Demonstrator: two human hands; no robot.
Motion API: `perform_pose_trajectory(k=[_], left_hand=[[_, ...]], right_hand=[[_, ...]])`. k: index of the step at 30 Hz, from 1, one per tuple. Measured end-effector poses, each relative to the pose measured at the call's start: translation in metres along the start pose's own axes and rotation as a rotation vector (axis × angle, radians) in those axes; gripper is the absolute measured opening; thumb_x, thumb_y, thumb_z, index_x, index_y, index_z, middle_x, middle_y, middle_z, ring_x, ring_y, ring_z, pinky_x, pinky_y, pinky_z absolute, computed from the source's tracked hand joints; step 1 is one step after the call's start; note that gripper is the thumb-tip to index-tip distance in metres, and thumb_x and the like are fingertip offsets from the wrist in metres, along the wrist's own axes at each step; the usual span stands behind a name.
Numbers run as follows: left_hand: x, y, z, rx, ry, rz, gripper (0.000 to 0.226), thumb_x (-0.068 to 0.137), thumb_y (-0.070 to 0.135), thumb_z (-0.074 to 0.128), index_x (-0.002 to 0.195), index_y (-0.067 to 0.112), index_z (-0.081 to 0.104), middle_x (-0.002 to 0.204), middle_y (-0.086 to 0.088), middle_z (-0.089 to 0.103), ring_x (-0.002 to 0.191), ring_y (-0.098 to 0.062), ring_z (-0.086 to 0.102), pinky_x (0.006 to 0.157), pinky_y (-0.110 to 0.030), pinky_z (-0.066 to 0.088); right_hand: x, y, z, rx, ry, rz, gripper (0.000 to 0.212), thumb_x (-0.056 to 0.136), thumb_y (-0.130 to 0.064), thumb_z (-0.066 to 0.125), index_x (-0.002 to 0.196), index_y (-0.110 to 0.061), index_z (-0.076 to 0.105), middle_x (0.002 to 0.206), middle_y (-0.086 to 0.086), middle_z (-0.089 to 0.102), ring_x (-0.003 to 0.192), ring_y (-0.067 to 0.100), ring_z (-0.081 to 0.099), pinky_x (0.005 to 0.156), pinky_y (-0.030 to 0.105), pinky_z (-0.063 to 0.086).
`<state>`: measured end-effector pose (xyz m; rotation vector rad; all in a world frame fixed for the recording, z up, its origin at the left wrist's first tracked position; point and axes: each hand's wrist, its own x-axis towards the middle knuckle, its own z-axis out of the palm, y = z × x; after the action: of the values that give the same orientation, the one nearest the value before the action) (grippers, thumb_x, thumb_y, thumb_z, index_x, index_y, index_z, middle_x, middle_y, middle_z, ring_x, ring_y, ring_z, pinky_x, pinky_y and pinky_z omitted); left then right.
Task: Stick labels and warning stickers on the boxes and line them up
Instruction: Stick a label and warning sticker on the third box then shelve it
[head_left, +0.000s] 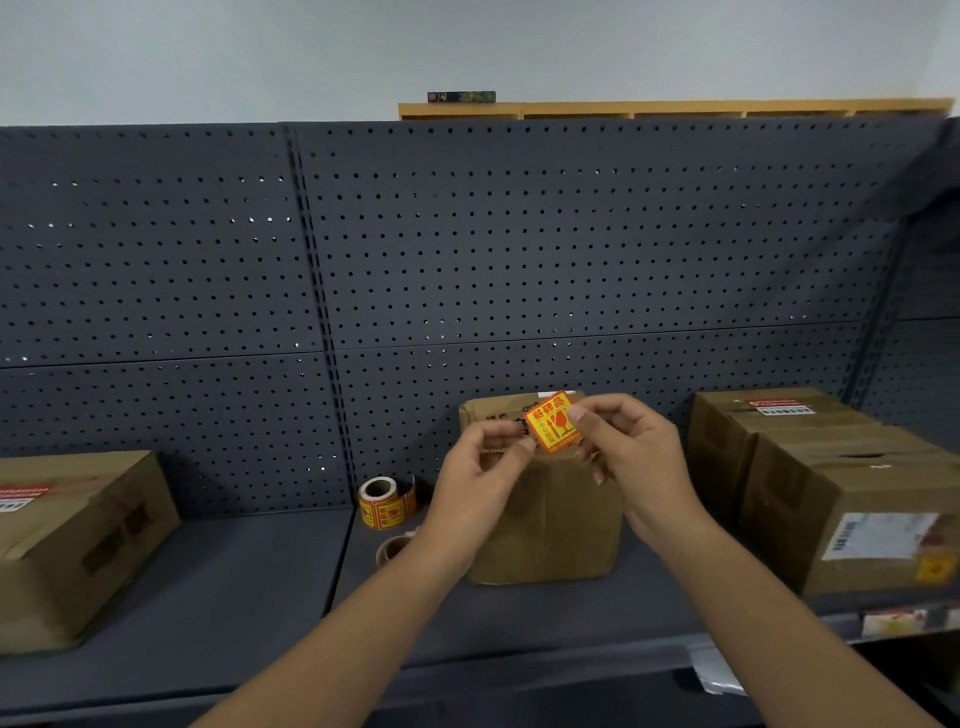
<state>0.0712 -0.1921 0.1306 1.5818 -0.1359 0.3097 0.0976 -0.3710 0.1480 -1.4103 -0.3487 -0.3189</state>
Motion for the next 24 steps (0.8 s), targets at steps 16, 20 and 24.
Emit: perform_pose_trajectory(k=[16,20,24], left_hand=[[0.025,0.013,0.041,-0.002,-0.022,-0.014,0.018,0.095,0.014,0.072,0.112,0.015,0.065,0.106,-0.009,0.073,0.102,-0.018,0.071,0.085,-0.024,0.057],[0.044,0.018,0.052,0.131,-0.042,0.042,0.021,0.096,0.017,0.071,0.113,0.020,0.060,0.102,-0.012,0.070,0.090,-0.017,0.069,0.071,-0.018,0.052],[0.060,0.012,0.063,0.223,-0.062,0.097,0.021,0.097,0.016,0.069,0.114,0.023,0.059,0.089,-0.004,0.064,0.072,-0.007,0.057,0.058,-0.019,0.047]], right_hand=[[0.009,0.002,-0.026,-0.390,0.114,-0.095,0.004,0.092,-0.023,0.076,0.090,-0.024,0.073,0.083,-0.001,0.073,0.073,0.011,0.068,0.059,0.028,0.054],[0.032,-0.003,-0.039,-0.383,0.094,-0.025,0.007,0.093,-0.020,0.075,0.089,-0.016,0.073,0.080,0.011,0.071,0.064,0.025,0.064,0.055,0.039,0.055],[0.051,-0.002,-0.048,-0.368,0.070,0.068,0.007,0.093,-0.012,0.075,0.088,-0.010,0.071,0.077,0.021,0.071,0.055,0.017,0.058,0.050,0.030,0.049]])
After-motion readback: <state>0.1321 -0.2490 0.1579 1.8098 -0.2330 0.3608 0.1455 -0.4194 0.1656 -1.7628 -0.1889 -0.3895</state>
